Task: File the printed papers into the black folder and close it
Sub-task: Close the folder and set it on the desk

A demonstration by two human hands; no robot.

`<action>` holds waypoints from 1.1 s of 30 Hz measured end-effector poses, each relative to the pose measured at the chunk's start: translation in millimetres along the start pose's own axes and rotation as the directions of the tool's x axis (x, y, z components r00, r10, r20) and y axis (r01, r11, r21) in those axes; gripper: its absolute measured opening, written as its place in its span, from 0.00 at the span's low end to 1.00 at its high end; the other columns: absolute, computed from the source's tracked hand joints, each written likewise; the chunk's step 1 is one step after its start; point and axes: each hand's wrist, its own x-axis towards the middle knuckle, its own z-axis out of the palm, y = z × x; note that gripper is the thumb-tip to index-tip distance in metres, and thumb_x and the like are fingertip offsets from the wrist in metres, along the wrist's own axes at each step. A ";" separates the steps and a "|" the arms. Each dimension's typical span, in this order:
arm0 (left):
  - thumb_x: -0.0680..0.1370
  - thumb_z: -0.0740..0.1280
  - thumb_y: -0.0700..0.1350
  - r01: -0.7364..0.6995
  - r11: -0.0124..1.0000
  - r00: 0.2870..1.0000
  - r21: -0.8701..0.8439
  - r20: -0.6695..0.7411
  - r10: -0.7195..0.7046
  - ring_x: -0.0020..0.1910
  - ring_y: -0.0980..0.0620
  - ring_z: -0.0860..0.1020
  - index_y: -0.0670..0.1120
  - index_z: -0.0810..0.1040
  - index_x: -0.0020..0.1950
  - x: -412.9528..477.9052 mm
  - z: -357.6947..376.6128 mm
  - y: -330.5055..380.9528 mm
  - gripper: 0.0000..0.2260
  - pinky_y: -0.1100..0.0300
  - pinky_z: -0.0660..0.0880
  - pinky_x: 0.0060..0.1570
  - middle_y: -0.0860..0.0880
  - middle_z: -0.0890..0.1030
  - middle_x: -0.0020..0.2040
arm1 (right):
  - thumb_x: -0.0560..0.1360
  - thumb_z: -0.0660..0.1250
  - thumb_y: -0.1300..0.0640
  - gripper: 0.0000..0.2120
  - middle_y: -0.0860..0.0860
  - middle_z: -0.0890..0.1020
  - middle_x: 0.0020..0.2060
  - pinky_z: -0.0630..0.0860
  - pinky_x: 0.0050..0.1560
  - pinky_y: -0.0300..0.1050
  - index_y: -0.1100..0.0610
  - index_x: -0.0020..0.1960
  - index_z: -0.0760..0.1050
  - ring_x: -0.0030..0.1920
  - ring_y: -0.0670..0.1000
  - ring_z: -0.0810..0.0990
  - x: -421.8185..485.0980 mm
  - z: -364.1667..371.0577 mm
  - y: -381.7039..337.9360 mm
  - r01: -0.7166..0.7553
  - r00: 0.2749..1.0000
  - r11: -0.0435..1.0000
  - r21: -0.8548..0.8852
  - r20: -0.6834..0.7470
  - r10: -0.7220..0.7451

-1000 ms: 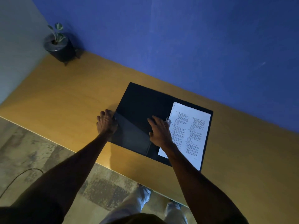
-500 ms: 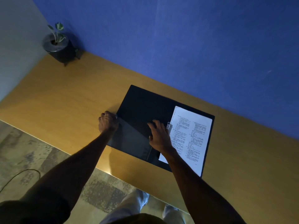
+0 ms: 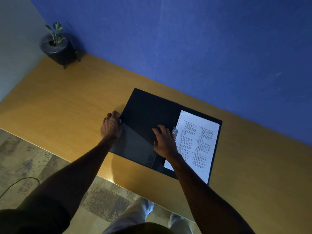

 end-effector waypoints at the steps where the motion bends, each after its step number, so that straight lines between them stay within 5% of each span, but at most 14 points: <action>1: 0.87 0.63 0.44 0.003 1.000 1.000 0.005 -0.006 -0.003 0.65 0.35 0.79 0.43 0.75 0.69 -1.1 0.8 1.4 0.12 0.39 0.81 0.57 0.39 0.78 0.67 | 0.79 0.70 0.58 0.31 0.50 0.64 0.78 0.71 0.77 0.59 0.49 0.80 0.66 0.79 0.55 0.66 0.1 0.0 0.2 0.000 1.000 1.000 0.003 -0.001 0.000; 17: 0.86 0.64 0.45 -0.008 0.999 0.999 0.031 0.052 0.006 0.65 0.33 0.79 0.39 0.72 0.70 -4.9 -8.6 -0.6 0.15 0.37 0.80 0.61 0.36 0.77 0.67 | 0.79 0.70 0.58 0.30 0.51 0.63 0.80 0.68 0.80 0.59 0.51 0.80 0.66 0.80 0.55 0.66 0.0 -1.7 3.4 0.026 1.000 0.999 -0.018 -0.011 -0.027; 22: 0.86 0.62 0.43 0.044 0.988 0.999 -0.147 0.029 -0.040 0.61 0.29 0.82 0.41 0.74 0.68 -6.7 -17.7 -0.9 0.11 0.41 0.78 0.59 0.34 0.85 0.60 | 0.81 0.68 0.57 0.36 0.52 0.52 0.87 0.57 0.86 0.60 0.52 0.86 0.58 0.87 0.55 0.55 -3.1 3.3 -6.2 0.027 0.998 1.000 -0.002 0.048 -0.027; 26: 0.87 0.63 0.45 0.119 0.914 0.992 -0.389 0.090 -0.090 0.68 0.35 0.81 0.42 0.81 0.71 -9.1 -31.1 0.9 0.15 0.46 0.78 0.66 0.37 0.85 0.66 | 0.82 0.68 0.58 0.36 0.51 0.50 0.88 0.61 0.84 0.61 0.52 0.86 0.58 0.87 0.56 0.54 -6.0 -1.0 -19.1 -0.050 0.997 0.981 0.187 0.071 0.038; 30: 0.86 0.65 0.41 0.174 0.754 0.977 -0.634 0.208 -0.050 0.52 0.44 0.77 0.36 0.84 0.59 -23.2 -46.9 -1.2 0.10 0.52 0.70 0.51 0.43 0.80 0.50 | 0.82 0.68 0.59 0.34 0.52 0.55 0.87 0.65 0.83 0.60 0.53 0.85 0.61 0.87 0.56 0.57 -15.3 -17.2 -27.0 -0.116 0.992 0.924 0.365 0.092 0.088; 33: 0.84 0.67 0.40 0.179 0.701 0.973 -0.690 0.231 -0.020 0.50 0.46 0.76 0.35 0.84 0.60 -31.3 -64.3 10.4 0.10 0.52 0.69 0.50 0.43 0.79 0.49 | 0.82 0.69 0.60 0.31 0.55 0.67 0.83 0.68 0.82 0.55 0.56 0.84 0.65 0.83 0.56 0.66 -24.9 -31.1 -28.4 -0.107 0.994 0.869 0.483 0.082 0.076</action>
